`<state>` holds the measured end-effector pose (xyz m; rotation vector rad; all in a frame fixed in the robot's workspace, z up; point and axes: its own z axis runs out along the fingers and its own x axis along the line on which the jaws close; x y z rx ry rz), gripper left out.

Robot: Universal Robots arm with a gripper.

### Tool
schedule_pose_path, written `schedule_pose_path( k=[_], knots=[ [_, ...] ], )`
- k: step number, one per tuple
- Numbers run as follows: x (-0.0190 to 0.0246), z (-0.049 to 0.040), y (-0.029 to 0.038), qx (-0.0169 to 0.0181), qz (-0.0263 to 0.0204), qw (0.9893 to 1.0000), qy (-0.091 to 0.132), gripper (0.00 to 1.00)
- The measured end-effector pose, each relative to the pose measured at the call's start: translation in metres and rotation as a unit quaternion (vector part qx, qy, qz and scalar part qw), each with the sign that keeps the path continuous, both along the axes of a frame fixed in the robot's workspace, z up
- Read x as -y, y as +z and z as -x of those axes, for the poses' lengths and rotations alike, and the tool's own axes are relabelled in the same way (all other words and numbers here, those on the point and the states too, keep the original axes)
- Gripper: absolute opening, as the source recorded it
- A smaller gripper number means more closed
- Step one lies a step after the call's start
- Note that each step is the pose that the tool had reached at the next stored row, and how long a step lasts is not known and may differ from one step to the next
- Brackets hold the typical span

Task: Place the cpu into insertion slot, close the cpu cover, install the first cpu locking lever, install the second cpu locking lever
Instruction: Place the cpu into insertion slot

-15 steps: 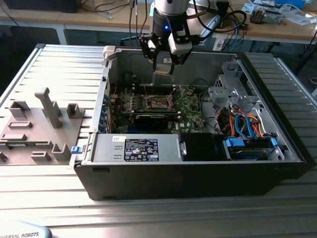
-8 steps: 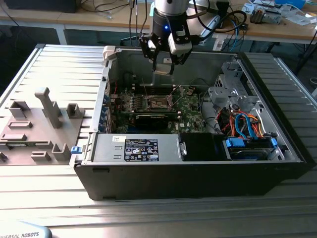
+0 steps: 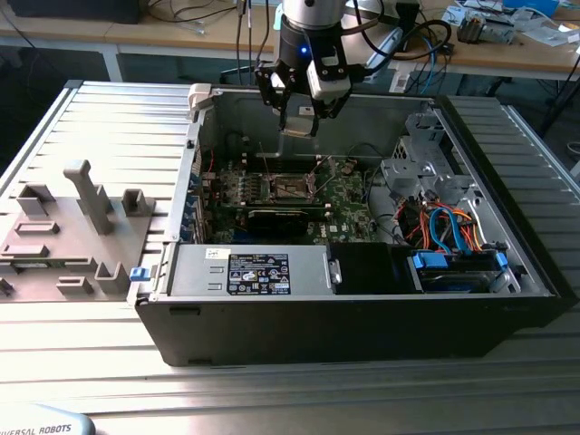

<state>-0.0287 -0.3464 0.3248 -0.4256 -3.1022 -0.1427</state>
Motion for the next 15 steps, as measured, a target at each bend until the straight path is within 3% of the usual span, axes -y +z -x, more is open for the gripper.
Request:
schedule_pose_path(
  k=[15],
  knots=[
    [0.0, 0.0, -0.0002, 0.0, 0.0, 1.0, -0.009, 0.54]
  ],
)
